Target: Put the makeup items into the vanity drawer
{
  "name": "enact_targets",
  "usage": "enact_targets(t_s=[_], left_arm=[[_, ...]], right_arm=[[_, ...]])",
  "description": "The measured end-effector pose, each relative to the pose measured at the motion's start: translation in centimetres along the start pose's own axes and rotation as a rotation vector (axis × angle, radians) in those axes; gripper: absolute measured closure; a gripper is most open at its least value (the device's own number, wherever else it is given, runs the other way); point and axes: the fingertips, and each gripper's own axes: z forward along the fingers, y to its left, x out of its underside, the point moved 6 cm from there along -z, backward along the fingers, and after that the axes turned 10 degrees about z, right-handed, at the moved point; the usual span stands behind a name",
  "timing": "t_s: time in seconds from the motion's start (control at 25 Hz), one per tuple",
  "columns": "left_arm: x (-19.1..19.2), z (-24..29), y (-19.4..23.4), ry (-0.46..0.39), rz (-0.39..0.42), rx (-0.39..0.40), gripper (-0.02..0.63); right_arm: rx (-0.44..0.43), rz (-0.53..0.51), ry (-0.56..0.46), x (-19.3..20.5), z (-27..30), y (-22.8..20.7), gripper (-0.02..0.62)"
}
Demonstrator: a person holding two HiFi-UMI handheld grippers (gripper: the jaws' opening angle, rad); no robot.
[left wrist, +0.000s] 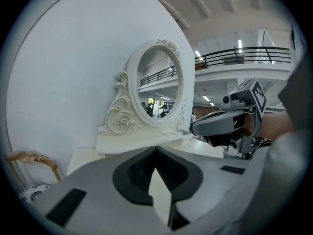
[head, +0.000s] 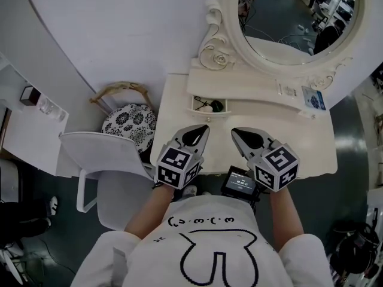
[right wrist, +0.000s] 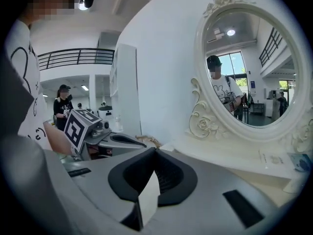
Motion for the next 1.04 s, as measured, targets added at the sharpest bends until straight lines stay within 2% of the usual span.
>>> enact_targets(t_s=[0.16, 0.48, 1.04], left_arm=[[-0.2, 0.0, -0.3, -0.009, 0.004, 0.003, 0.612], [-0.7, 0.3, -1.0, -0.015, 0.024, 0.027, 0.612], [-1.6, 0.1, -1.2, -0.036, 0.041, 0.038, 0.612]], right_arm=[[0.032, 0.013, -0.031, 0.4, -1.0, 0.2, 0.601], [0.073, -0.03, -0.038, 1.4, -1.6, 0.8, 0.601], [0.084, -0.02, -0.042, 0.6, -1.5, 1.0, 0.601]])
